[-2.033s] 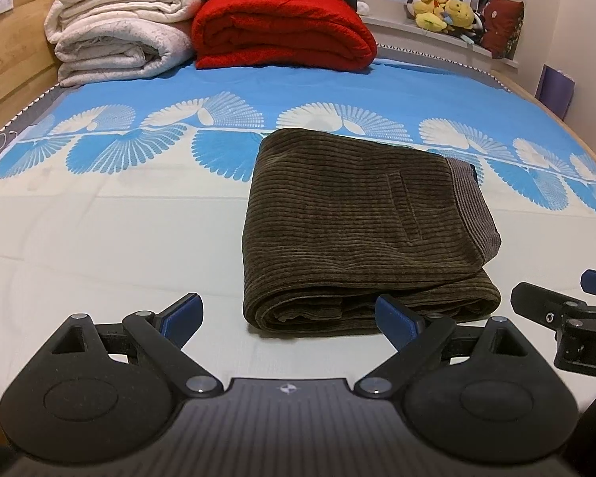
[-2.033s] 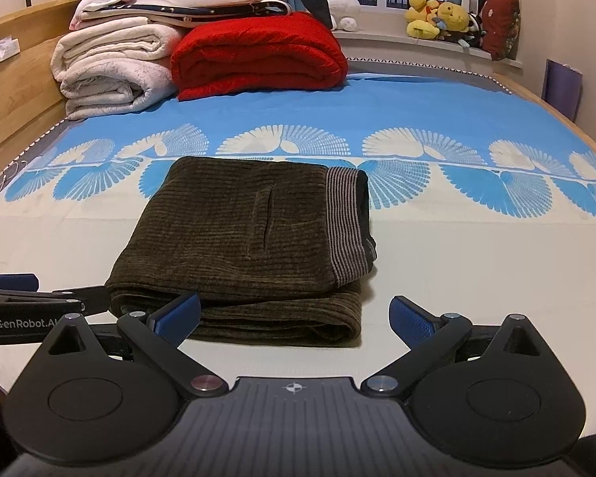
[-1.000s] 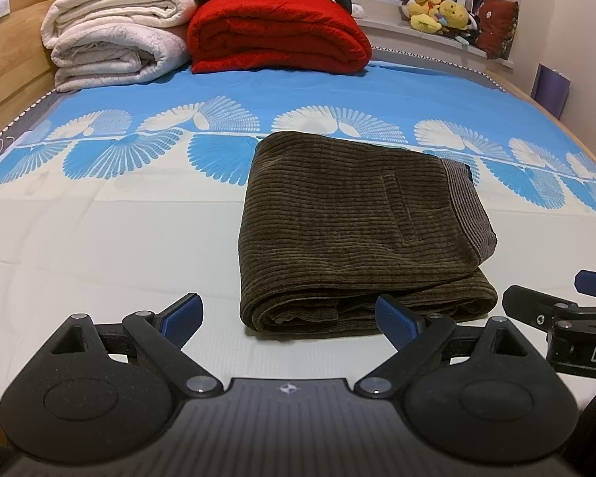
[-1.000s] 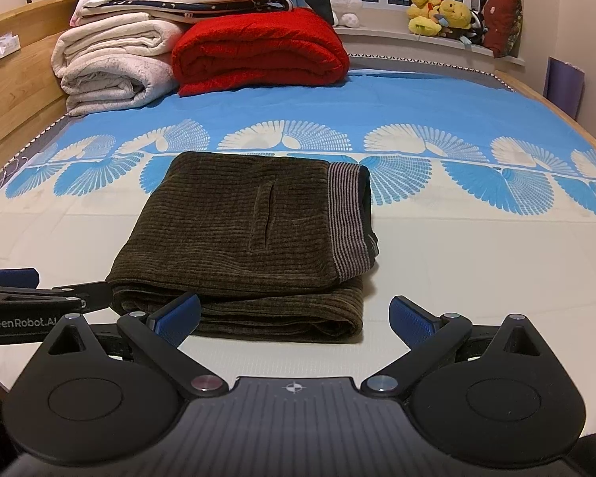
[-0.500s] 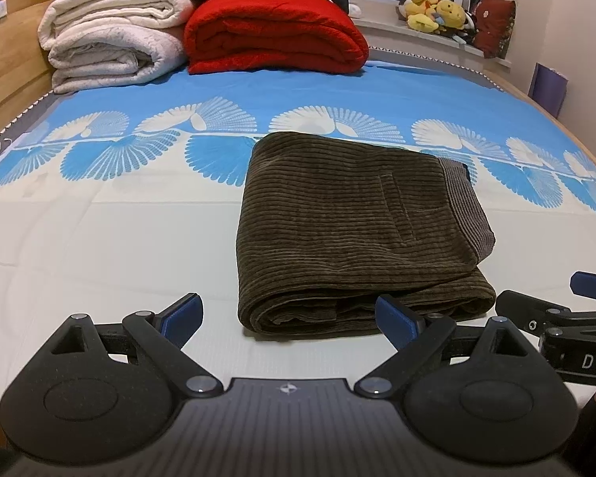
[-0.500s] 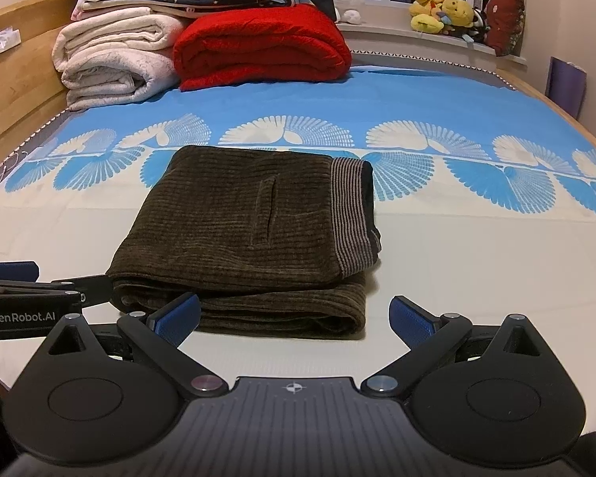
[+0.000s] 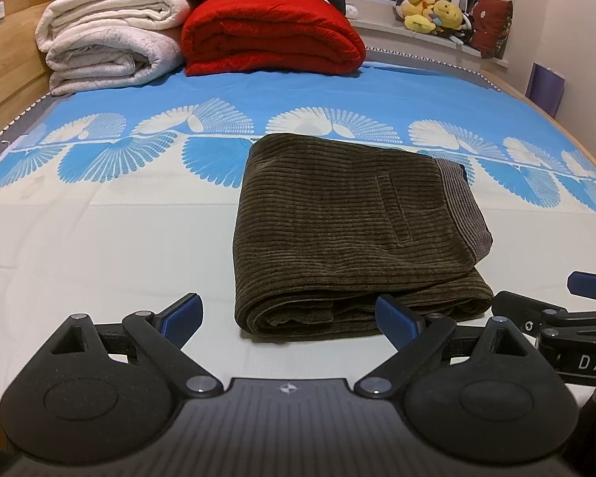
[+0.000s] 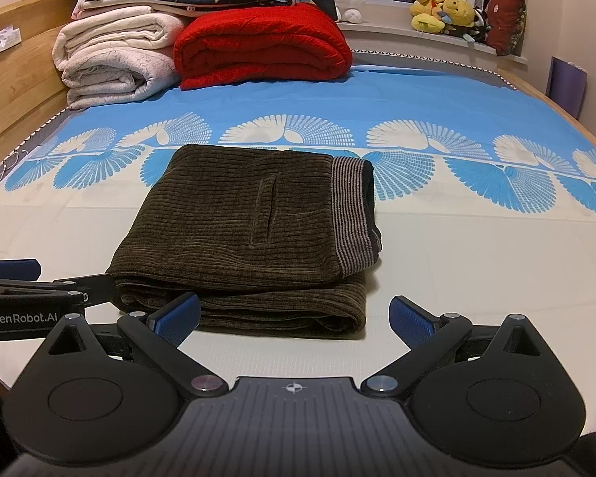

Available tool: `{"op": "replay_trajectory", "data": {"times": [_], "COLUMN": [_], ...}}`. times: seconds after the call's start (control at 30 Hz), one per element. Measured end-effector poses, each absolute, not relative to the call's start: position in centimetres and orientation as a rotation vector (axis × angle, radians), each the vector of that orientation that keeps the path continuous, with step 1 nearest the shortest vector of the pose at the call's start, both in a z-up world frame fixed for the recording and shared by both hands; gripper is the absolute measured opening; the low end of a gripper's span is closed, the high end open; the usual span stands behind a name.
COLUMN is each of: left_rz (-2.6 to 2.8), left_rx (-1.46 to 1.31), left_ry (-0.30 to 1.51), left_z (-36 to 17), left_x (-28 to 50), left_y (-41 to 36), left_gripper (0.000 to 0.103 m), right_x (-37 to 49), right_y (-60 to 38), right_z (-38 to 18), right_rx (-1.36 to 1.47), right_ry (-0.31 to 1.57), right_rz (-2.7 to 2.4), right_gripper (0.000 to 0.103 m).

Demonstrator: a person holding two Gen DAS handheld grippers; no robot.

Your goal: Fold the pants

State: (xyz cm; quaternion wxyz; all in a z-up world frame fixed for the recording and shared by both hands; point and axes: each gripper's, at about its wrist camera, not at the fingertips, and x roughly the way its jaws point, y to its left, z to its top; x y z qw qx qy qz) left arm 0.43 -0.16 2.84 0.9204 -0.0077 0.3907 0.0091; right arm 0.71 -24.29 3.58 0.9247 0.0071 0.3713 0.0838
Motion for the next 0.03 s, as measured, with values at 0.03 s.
{"op": "replay_trajectory", "data": {"times": [0.03], "left_rz": [0.019], "left_rx": [-0.015], "left_ry": [0.802], "left_z": [2.82], "left_x": [0.39], "left_y": [-0.16], "left_gripper": [0.096], "right_x": [0.73], "right_y": [-24.3], "right_z": [3.59], "right_rx": [0.015], "right_ry": [0.762], "right_rz": [0.172], "right_gripper": [0.101]}}
